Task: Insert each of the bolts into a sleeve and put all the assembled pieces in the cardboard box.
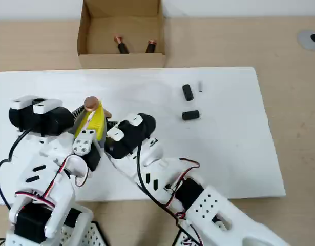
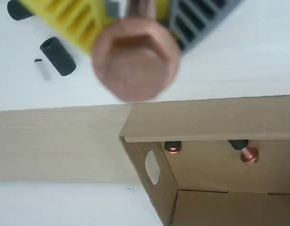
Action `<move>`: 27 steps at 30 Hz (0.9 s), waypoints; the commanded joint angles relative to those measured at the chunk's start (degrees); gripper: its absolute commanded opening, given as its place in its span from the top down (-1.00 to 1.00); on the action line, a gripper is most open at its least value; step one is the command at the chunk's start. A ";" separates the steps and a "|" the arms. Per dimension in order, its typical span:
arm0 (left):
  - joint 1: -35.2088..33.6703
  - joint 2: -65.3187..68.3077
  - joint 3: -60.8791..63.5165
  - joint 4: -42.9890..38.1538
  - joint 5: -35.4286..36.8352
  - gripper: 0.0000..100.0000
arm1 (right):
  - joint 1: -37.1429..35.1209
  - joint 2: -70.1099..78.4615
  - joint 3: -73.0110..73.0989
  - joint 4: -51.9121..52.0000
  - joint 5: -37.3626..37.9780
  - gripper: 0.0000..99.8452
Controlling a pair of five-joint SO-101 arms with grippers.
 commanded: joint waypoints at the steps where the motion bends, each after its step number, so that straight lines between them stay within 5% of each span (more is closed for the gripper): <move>1: 0.70 -0.04 -3.60 0.18 0.18 0.99 | -0.40 -2.07 -0.66 -1.58 0.44 0.98; 15: -5.19 0.13 -7.30 0.88 -3.60 0.99 | -0.40 -1.80 -1.80 -1.32 0.44 0.98; 27: 0.79 0.13 -11.87 7.30 0.44 0.99 | -0.40 -1.80 -1.80 -1.32 0.44 0.98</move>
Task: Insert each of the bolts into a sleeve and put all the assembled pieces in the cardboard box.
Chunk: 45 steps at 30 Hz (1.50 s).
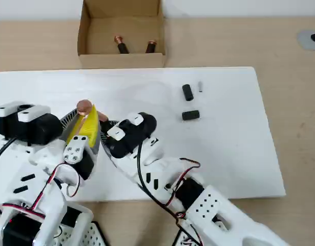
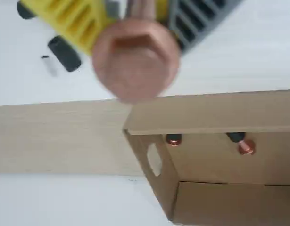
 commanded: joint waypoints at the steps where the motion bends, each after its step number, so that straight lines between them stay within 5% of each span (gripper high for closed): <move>1: 0.79 0.31 -4.22 0.26 0.44 0.99 | -0.57 -1.80 -1.80 -1.32 0.44 0.98; 45: 0.62 0.22 4.22 3.87 -4.13 0.99 | -0.57 -1.98 -1.71 -1.32 0.44 0.98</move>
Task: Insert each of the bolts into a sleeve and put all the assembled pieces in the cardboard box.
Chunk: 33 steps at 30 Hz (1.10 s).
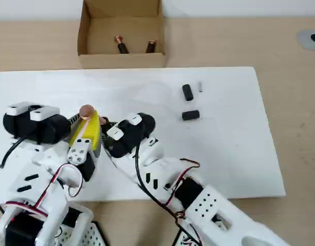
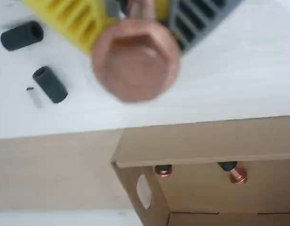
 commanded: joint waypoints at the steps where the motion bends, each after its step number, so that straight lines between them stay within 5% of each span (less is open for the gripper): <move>1: 0.44 0.57 1.67 0.26 -1.41 0.99 | -0.66 -2.15 -1.98 -1.41 0.44 0.98; 15: 0.62 0.66 2.90 0.79 -1.41 0.72 | -0.66 -1.98 -1.98 -1.41 0.70 0.98; 20: 0.44 0.66 1.23 1.67 4.04 0.62 | -0.66 -1.98 -1.98 -1.49 2.90 0.98; 28: 0.35 0.75 -9.58 13.89 4.22 0.61 | 0.04 -1.98 -2.68 -1.49 3.34 0.98; 33: -2.37 3.38 -20.48 25.41 3.96 0.62 | 7.25 2.15 -12.09 0.88 3.25 0.98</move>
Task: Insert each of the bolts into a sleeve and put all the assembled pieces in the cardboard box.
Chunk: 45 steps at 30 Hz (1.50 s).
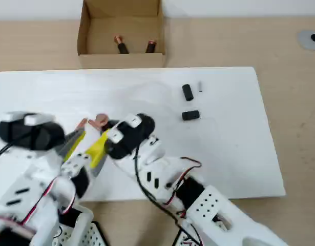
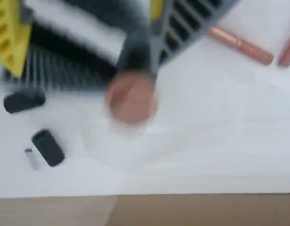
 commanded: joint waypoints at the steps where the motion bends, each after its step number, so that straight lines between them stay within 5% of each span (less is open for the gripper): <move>1: -3.87 4.62 -9.32 7.82 0.18 0.62 | 6.46 4.26 -13.14 2.29 0.35 0.98; 4: -9.76 11.38 -14.24 13.80 0.00 0.62 | 11.21 13.58 -25.63 6.33 0.26 0.98; 12: -23.56 18.68 -11.60 14.15 -9.32 0.62 | 18.51 42.15 -62.73 15.74 0.26 0.98; 32: -24.00 8.40 3.34 8.26 -10.46 0.62 | 29.67 116.70 -135.96 21.63 0.53 0.98; 45: -24.18 8.40 3.52 8.18 -10.11 0.62 | 28.70 138.95 -163.91 34.37 0.44 0.87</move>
